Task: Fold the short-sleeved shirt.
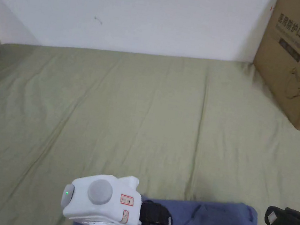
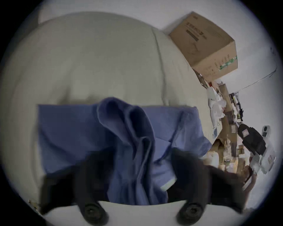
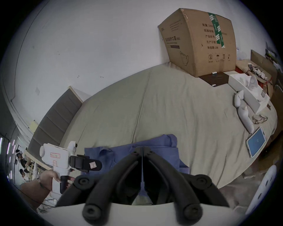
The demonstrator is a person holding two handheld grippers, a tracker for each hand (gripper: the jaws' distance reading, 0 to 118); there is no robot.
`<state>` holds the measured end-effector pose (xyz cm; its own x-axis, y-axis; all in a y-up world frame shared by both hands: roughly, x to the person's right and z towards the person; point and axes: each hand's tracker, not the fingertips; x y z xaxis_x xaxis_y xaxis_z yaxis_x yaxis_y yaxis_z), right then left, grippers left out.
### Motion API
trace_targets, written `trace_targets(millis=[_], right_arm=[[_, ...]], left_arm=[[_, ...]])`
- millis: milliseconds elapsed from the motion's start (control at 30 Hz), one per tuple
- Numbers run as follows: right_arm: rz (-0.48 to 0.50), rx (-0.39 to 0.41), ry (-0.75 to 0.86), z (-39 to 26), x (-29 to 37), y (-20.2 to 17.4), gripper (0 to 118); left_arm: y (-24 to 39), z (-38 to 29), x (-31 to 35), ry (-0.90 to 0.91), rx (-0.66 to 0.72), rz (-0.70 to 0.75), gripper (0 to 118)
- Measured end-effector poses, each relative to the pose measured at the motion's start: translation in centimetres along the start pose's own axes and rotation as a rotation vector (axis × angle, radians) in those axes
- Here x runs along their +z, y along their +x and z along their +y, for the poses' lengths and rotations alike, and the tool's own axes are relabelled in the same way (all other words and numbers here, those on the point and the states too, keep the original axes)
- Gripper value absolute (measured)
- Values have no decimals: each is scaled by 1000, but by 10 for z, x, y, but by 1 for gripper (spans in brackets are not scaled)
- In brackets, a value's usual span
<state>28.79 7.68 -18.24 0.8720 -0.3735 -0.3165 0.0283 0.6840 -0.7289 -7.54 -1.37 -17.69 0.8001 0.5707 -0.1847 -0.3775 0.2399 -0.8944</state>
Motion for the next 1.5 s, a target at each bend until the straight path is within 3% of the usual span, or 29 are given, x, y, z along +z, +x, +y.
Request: trace_targets(millis=[133, 267, 367, 467, 733, 833, 1033, 1267, 1333, 1367, 1400, 1433, 1500], right_arm=[[2, -12, 8, 0, 1, 3, 1], [12, -12, 7, 0, -4, 2, 1], [19, -4, 7, -1, -5, -6, 1], [23, 3, 8, -1, -7, -8, 1], [16, -4, -5, -1, -9, 0, 1], [17, -13, -13, -2, -8, 2, 1], [16, -13, -22, -5, -12, 1, 1], [16, 11, -26, -2, -12, -5, 1], [10, 19, -32, -2, -13, -6, 1], [9, 20, -34, -1, -14, -7, 1], [9, 19, -35, -1, -15, -8, 1], [7, 17, -34, -1, -15, -9, 1], [9, 8, -19, -1, -15, -11, 1]], left_arm=[[4, -6, 22, 59, -55, -67, 109], [1, -14, 63, 177, -192, 69, 95], [-5, -14, 70, 175, -227, 178, 2], [-10, -12, 57, 102, -222, 117, 1], [4, -14, -43, -137, -167, 148, 1], [19, -9, -37, -88, -197, 148, 1], [18, -13, -18, -122, -122, -186, 1], [-64, -11, 64, 85, -29, -367, 1], [-106, -9, 87, 112, 47, -379, 4], [-125, -10, 95, 134, 90, -381, 12], [-143, -11, 103, 164, 128, -380, 28], [-161, -13, 109, 186, 174, -380, 49], [-189, -18, 113, 194, 238, -372, 117]])
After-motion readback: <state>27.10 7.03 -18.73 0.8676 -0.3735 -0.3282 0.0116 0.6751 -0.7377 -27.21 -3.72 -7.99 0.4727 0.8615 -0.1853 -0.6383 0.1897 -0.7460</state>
